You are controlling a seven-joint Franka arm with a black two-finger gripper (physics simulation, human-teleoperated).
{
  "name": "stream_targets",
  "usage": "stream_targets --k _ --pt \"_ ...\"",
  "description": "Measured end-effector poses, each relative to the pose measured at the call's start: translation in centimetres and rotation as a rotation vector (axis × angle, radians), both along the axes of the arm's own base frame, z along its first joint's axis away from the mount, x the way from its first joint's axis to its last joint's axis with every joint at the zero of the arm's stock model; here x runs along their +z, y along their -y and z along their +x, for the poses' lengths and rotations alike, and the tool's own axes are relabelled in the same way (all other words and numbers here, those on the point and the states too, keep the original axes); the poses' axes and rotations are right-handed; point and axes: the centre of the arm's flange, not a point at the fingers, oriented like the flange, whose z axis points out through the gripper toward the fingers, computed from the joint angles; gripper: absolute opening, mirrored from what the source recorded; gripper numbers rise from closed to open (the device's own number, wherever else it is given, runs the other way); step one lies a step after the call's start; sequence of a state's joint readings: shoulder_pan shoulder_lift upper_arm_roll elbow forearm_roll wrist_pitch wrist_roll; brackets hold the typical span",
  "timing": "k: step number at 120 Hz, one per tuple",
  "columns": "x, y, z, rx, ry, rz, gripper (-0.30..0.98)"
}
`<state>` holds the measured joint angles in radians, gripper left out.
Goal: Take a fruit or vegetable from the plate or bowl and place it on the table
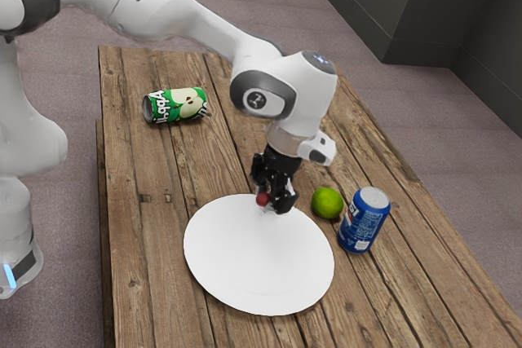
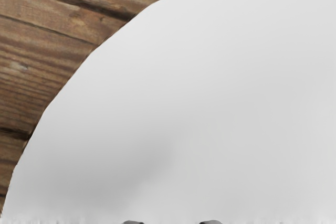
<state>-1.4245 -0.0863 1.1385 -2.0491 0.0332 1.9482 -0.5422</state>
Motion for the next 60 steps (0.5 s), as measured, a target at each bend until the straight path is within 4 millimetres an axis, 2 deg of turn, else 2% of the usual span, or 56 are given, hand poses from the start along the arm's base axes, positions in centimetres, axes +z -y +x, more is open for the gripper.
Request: stream_targets --k 5,16,24,31,42,53,60 --pt "1.1 -2.5 -0.1 0.019 0.0 -0.008 0.1" --pt "3.2 -11.0 -2.1 0.121 0.01 -0.017 0.1" --pt "3.1 -14.4 -3.4 0.175 -0.001 0.015 0.09" --pt "2.6 -15.7 -4.0 0.2 -0.015 0.04 0.09" --pt "2.3 -16.3 -4.4 0.219 -0.025 0.067 0.09" --pt "2.3 -17.0 -4.4 0.247 -0.035 0.082 0.35" --pt "3.0 -17.3 -4.2 0.263 -0.034 0.088 0.46"
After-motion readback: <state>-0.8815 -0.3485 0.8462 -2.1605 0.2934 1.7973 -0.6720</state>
